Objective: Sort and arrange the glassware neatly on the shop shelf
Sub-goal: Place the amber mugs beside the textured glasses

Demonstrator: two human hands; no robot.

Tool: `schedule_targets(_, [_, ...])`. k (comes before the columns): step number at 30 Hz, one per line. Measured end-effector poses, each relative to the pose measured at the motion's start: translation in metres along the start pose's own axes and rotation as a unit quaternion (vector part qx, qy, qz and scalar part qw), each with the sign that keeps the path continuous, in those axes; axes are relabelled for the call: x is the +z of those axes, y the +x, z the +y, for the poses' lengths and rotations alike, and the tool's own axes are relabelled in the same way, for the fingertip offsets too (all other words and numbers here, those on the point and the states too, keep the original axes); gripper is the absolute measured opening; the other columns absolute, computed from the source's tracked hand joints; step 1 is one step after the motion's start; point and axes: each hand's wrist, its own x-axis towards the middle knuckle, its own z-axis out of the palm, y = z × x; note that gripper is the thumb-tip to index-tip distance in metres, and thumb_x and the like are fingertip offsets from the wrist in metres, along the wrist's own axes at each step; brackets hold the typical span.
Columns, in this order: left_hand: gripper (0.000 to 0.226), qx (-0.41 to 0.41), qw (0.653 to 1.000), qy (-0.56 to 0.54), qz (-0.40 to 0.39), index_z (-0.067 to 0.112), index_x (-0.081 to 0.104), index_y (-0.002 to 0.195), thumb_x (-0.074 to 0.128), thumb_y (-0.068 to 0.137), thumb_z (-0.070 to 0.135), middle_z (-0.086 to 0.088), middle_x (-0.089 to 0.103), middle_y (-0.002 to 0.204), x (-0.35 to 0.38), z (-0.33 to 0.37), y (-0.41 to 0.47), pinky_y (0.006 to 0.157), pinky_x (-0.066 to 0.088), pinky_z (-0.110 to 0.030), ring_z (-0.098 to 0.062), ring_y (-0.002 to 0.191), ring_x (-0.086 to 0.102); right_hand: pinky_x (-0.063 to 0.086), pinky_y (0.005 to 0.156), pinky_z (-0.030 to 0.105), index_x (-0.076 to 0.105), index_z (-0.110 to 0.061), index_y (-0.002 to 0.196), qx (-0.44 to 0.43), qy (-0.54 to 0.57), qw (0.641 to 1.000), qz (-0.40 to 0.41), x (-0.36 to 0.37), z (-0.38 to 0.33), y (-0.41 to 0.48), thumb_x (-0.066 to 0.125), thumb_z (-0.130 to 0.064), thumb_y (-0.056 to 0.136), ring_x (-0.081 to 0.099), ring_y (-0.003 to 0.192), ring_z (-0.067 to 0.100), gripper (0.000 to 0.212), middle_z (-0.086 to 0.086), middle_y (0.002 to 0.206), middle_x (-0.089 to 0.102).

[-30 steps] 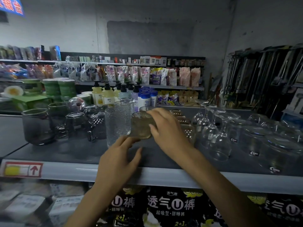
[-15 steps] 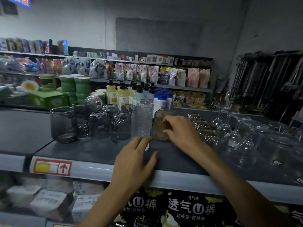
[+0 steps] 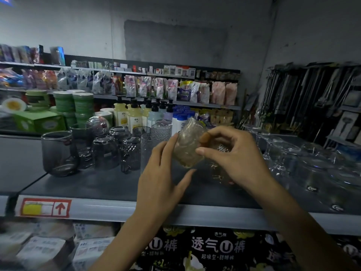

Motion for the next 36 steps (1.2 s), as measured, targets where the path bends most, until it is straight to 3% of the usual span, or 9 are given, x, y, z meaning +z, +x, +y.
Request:
schedule_targets(5, [0.082,-0.013,0.98,-0.2,0.007,0.021,0.04,0.155,0.084,0.086,0.016,0.002,0.048,0.144,-0.003,0.001,0.001,0.1,0.056,-0.04,-0.017,0.132,0.055,0.057,0.076,0.02,0.073,-0.007,0.092,0.059,0.158,0.985,-0.016,-0.003,0.0,-0.005,0.083,0.0,0.074,0.073,0.086,0.012,0.022,0.002,0.088,0.077])
schedule_targets(8, [0.077,-0.04,0.952,-0.303,0.01,0.022,0.048,0.149,0.084,0.083,0.009,-0.003,0.051,0.144,-0.01,0.004,-0.002,0.102,0.056,-0.042,-0.026,0.131,0.059,0.056,0.078,0.019,0.073,-0.01,0.094,0.107,0.231,0.967,-0.028,-0.004,0.005,-0.004,0.082,-0.01,0.067,0.073,0.086,0.012,0.029,0.002,0.087,0.077])
schedule_targets(12, [0.069,-0.108,0.918,-0.381,0.023,0.025,0.059,0.139,0.085,0.079,0.003,-0.002,0.06,0.139,-0.024,0.018,-0.004,0.099,0.058,-0.039,-0.017,0.122,0.067,0.059,0.088,0.025,0.071,-0.009,0.1,0.15,0.311,0.938,-0.04,0.001,0.011,-0.006,0.081,-0.01,0.068,0.072,0.093,0.019,0.033,0.007,0.095,0.077])
schedule_targets(17, [0.069,-0.127,0.935,-0.33,0.004,0.036,0.061,0.139,0.087,0.079,0.012,0.011,0.061,0.133,-0.038,0.021,0.003,0.094,0.059,-0.028,-0.007,0.119,0.066,0.057,0.087,0.019,0.061,-0.027,0.132,0.068,0.055,0.996,0.015,-0.001,0.006,-0.012,0.088,-0.015,0.075,0.07,0.104,0.003,0.064,-0.006,0.117,0.071])
schedule_targets(20, [0.068,-0.125,0.948,-0.292,-0.018,0.039,0.063,0.138,0.089,0.078,0.017,0.011,0.063,0.127,-0.041,0.023,0.01,0.093,0.059,-0.025,-0.004,0.119,0.065,0.043,0.103,0.013,0.047,-0.047,0.146,-0.017,-0.124,0.992,-0.03,-0.002,0.003,-0.017,0.09,-0.027,0.075,0.052,0.125,-0.008,0.085,-0.022,0.141,0.053])
schedule_targets(23, [0.067,-0.119,0.955,-0.269,-0.039,0.04,0.065,0.135,0.09,0.077,0.019,0.018,0.066,0.123,-0.037,0.032,0.015,0.094,0.057,-0.022,0.002,0.114,0.064,0.037,0.105,0.01,0.043,-0.04,0.151,-0.063,-0.206,0.974,-0.072,0.007,0.004,-0.022,0.088,-0.026,0.076,0.047,0.128,-0.004,0.089,-0.021,0.145,0.049])
schedule_targets(26, [0.068,-0.106,0.965,-0.235,-0.041,0.039,0.065,0.134,0.092,0.074,0.022,0.022,0.066,0.123,-0.028,0.04,0.016,0.095,0.055,-0.02,0.006,0.113,0.063,0.043,0.097,0.011,0.05,-0.038,0.144,-0.05,-0.198,0.977,-0.057,0.008,0.009,-0.023,0.087,-0.025,0.07,0.056,0.118,0.0,0.084,-0.018,0.135,0.058])
schedule_targets(30, [0.069,-0.136,0.963,-0.231,-0.039,0.038,0.061,0.138,0.09,0.075,0.034,0.023,0.066,0.128,-0.014,0.044,0.013,0.1,0.053,-0.025,0.008,0.116,0.061,0.058,0.095,0.033,0.059,-0.037,0.125,0.02,-0.106,0.991,-0.074,-0.006,0.023,-0.015,0.089,-0.028,0.059,0.066,0.11,0.003,0.074,-0.017,0.119,0.068])
schedule_targets(36, [0.058,-0.182,0.948,-0.244,-0.091,0.036,0.051,0.139,0.065,0.084,0.044,0.028,0.062,0.121,0.013,0.044,0.009,0.103,0.05,-0.025,0.009,0.115,0.059,0.059,0.096,0.037,0.059,-0.018,0.126,0.079,-0.076,0.988,-0.106,-0.022,0.039,0.024,0.097,-0.018,0.061,0.066,0.112,0.011,0.076,-0.007,0.122,0.064])
